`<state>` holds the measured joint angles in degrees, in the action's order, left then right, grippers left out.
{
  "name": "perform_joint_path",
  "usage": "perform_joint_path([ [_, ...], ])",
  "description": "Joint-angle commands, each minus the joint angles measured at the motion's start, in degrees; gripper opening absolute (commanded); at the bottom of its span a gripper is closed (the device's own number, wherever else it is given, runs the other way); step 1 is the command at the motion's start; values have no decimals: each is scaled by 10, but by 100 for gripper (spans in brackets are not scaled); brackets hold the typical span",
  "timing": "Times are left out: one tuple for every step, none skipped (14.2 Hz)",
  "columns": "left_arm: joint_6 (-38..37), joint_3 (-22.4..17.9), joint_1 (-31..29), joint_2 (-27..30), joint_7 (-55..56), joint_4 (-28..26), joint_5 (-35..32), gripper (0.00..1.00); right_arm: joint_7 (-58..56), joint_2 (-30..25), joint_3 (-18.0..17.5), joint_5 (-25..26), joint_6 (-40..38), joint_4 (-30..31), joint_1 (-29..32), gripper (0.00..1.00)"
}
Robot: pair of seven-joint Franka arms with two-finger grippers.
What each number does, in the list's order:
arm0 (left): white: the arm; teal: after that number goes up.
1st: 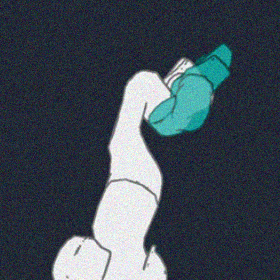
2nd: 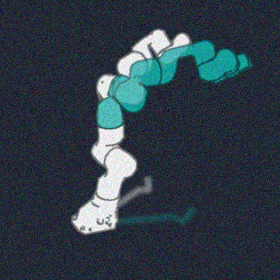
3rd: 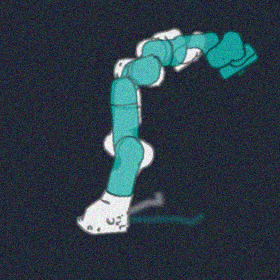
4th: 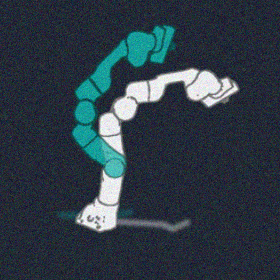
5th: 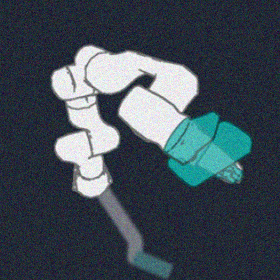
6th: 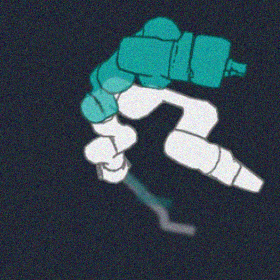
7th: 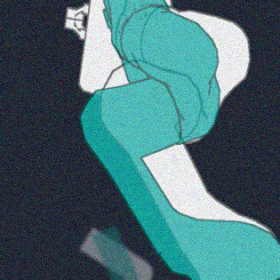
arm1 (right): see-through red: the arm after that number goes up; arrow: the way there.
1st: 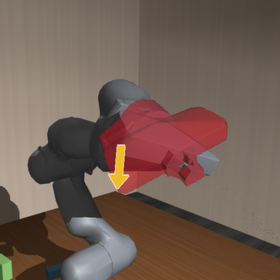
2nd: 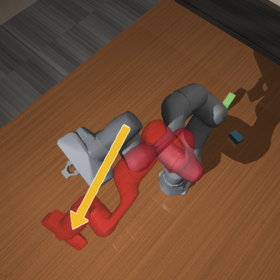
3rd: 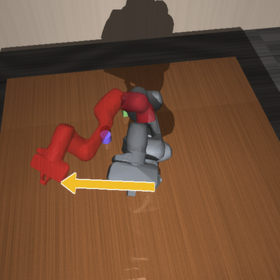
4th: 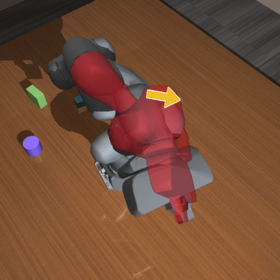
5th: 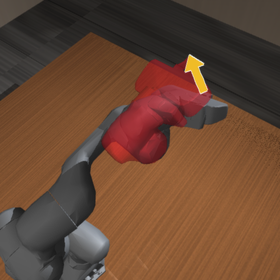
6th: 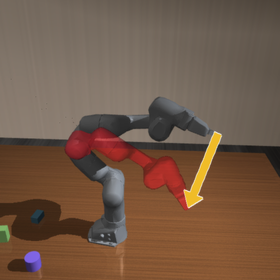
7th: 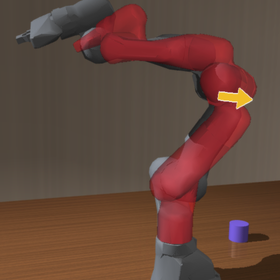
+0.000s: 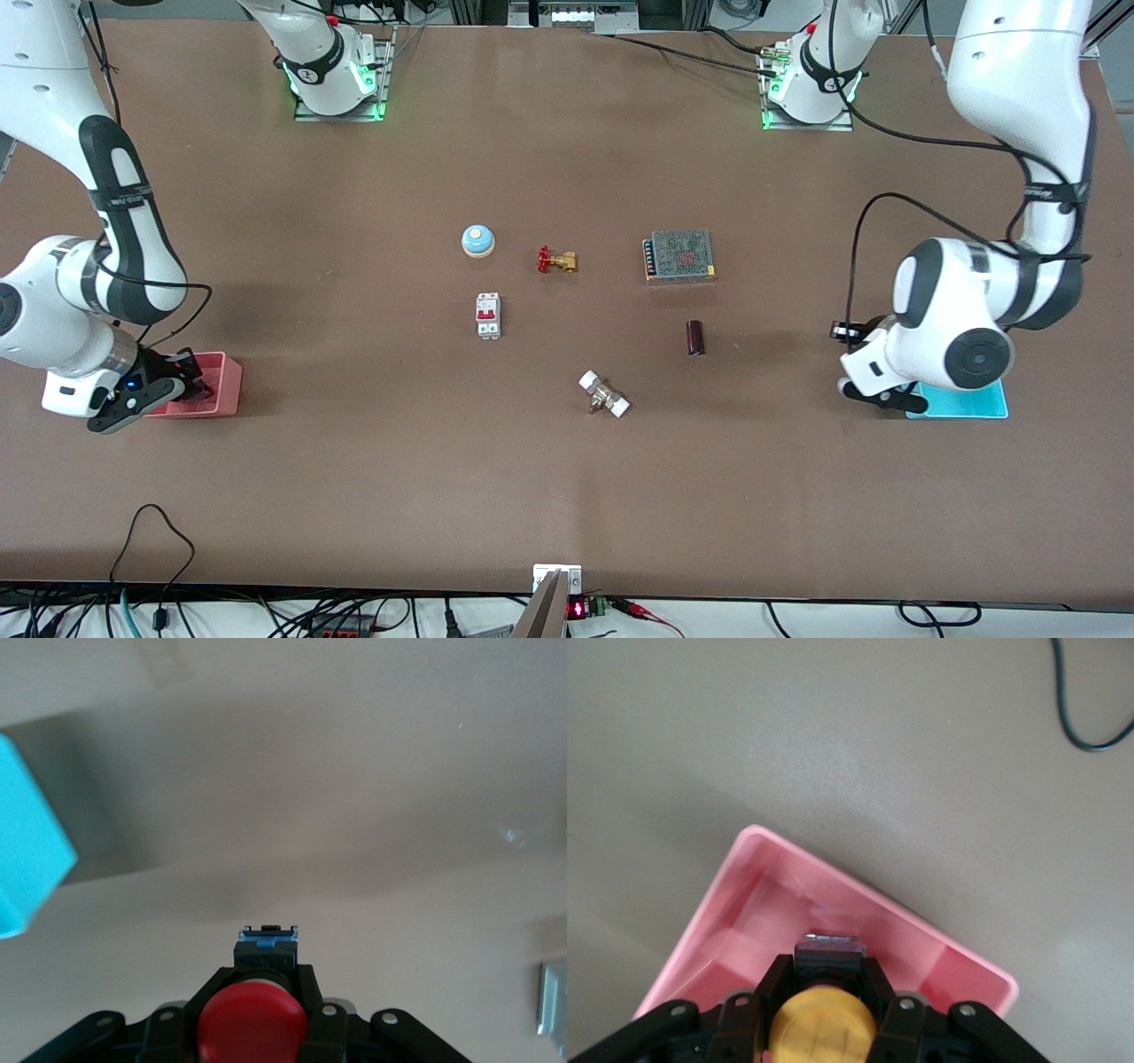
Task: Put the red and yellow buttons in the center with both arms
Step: 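Lift the yellow button with the right gripper while the left gripper lifts the red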
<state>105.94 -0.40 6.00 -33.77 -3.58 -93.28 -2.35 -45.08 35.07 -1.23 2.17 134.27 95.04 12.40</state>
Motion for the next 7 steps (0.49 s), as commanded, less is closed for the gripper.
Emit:
perform_joint_path([
  [46,7,3,7,29,-39,14,9,35,-94,-11,-19,-107,10,4,29],
  [55,7,4,8,28,-51,30,9,83,-121,-11,-33,-153,10,-2,29],
  [75,13,9,9,29,-64,43,9,128,-142,-24,-35,-188,11,-12,29],
  [95,23,10,12,33,-77,52,9,180,-158,-44,-35,-210,12,-16,29],
  [110,27,9,13,34,-88,53,10,241,-167,-67,-35,-224,17,-20,29],
  [131,27,6,14,32,-104,53,10,301,-171,-89,-31,-226,23,-31,29],
  [150,28,5,16,31,-117,53,10,349,-171,-100,-25,-222,30,-41,29],
])
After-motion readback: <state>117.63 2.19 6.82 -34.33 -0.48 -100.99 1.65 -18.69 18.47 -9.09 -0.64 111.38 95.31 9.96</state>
